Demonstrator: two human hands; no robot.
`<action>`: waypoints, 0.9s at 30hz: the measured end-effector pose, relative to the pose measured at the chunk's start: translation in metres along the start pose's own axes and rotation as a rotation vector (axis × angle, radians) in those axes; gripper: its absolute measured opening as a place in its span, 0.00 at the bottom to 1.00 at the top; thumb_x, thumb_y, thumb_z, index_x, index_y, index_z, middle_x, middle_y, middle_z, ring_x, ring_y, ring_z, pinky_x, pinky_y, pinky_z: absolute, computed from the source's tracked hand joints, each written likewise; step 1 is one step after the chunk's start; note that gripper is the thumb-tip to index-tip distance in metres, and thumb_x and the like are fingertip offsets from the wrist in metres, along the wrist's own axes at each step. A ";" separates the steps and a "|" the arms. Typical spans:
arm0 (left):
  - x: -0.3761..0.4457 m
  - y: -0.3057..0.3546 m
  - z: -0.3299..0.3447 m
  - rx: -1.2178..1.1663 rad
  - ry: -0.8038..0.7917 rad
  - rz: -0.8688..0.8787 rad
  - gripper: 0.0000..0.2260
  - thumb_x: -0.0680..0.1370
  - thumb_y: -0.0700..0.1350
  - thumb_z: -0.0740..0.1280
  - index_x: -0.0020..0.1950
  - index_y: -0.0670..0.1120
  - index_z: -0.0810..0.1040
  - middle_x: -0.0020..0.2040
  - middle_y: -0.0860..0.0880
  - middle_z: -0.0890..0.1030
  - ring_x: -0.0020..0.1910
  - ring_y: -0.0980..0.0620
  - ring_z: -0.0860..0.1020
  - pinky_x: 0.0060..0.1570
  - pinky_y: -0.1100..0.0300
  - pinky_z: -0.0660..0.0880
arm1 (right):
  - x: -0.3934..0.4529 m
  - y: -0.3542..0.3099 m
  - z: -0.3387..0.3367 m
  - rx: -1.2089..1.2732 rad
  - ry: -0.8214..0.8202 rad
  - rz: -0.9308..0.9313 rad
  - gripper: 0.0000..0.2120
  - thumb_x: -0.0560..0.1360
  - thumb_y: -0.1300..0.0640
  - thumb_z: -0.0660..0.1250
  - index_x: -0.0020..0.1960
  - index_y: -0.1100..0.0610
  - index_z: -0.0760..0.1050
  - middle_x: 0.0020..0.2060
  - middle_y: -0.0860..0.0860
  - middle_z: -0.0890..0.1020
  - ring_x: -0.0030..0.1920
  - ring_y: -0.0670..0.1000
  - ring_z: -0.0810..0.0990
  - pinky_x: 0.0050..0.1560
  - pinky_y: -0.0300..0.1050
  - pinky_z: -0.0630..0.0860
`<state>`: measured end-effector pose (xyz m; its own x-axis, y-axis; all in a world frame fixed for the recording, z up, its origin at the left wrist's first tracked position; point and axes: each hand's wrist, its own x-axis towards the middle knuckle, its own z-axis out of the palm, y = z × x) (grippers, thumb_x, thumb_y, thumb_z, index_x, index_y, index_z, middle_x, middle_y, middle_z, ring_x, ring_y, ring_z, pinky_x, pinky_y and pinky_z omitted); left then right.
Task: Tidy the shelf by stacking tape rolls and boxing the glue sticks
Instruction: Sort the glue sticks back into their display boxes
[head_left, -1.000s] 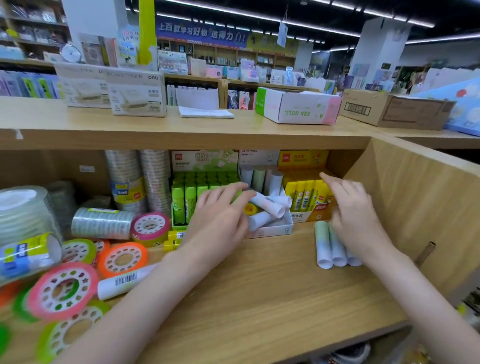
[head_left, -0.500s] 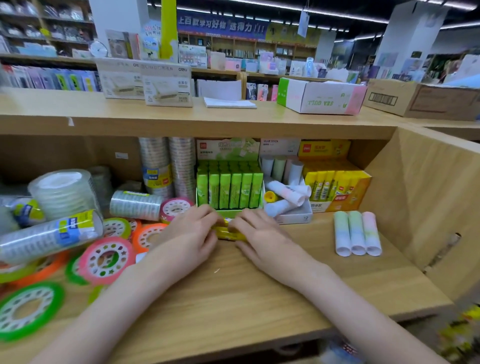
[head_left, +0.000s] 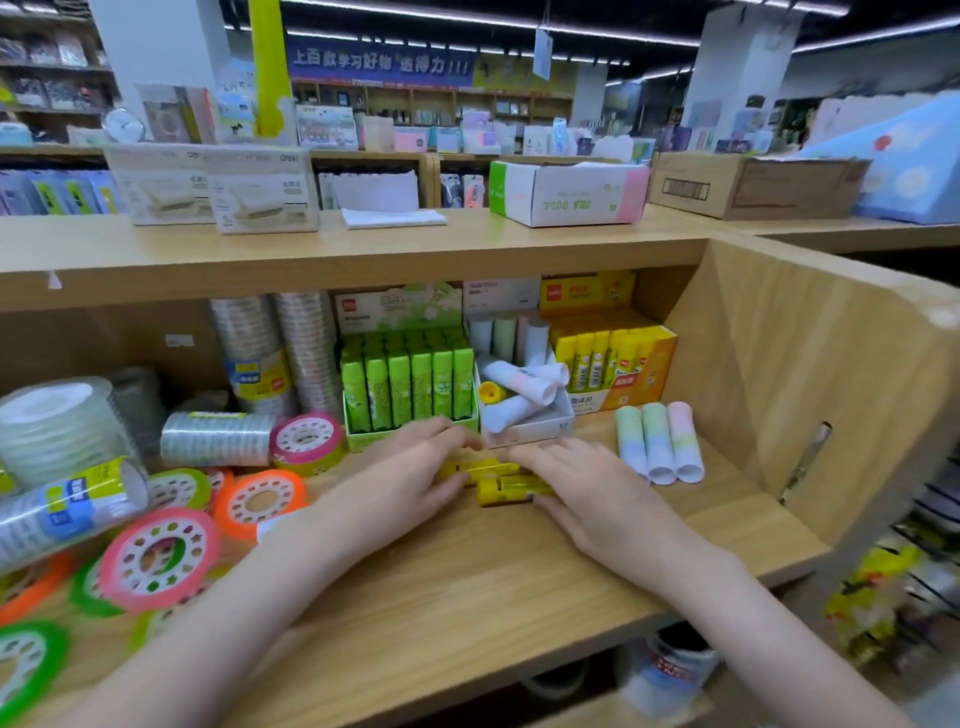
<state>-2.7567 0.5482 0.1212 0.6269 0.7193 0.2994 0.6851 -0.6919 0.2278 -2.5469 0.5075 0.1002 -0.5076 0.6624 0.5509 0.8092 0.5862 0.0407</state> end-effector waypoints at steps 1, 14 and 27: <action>0.002 0.000 0.003 -0.005 -0.026 -0.013 0.14 0.78 0.48 0.63 0.64 0.52 0.71 0.58 0.53 0.74 0.59 0.54 0.71 0.58 0.61 0.67 | -0.004 0.004 -0.005 0.020 0.024 0.036 0.24 0.66 0.61 0.68 0.60 0.51 0.66 0.45 0.49 0.81 0.45 0.46 0.71 0.44 0.43 0.77; 0.023 0.025 0.000 -0.380 0.327 0.049 0.09 0.71 0.44 0.73 0.48 0.53 0.76 0.43 0.52 0.73 0.43 0.58 0.74 0.45 0.66 0.74 | -0.022 0.031 -0.045 0.786 0.196 0.540 0.23 0.72 0.70 0.67 0.58 0.50 0.65 0.47 0.54 0.79 0.44 0.46 0.81 0.43 0.39 0.79; 0.061 0.046 -0.002 -0.319 0.268 -0.073 0.18 0.80 0.51 0.56 0.68 0.49 0.70 0.43 0.55 0.67 0.40 0.62 0.70 0.41 0.73 0.64 | -0.014 0.077 -0.049 0.541 0.353 0.507 0.22 0.77 0.65 0.60 0.65 0.44 0.71 0.49 0.49 0.72 0.48 0.43 0.73 0.51 0.25 0.66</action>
<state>-2.6878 0.5606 0.1519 0.4335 0.7549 0.4921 0.5490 -0.6543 0.5201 -2.4634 0.5203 0.1370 0.0775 0.7745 0.6278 0.6150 0.4585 -0.6415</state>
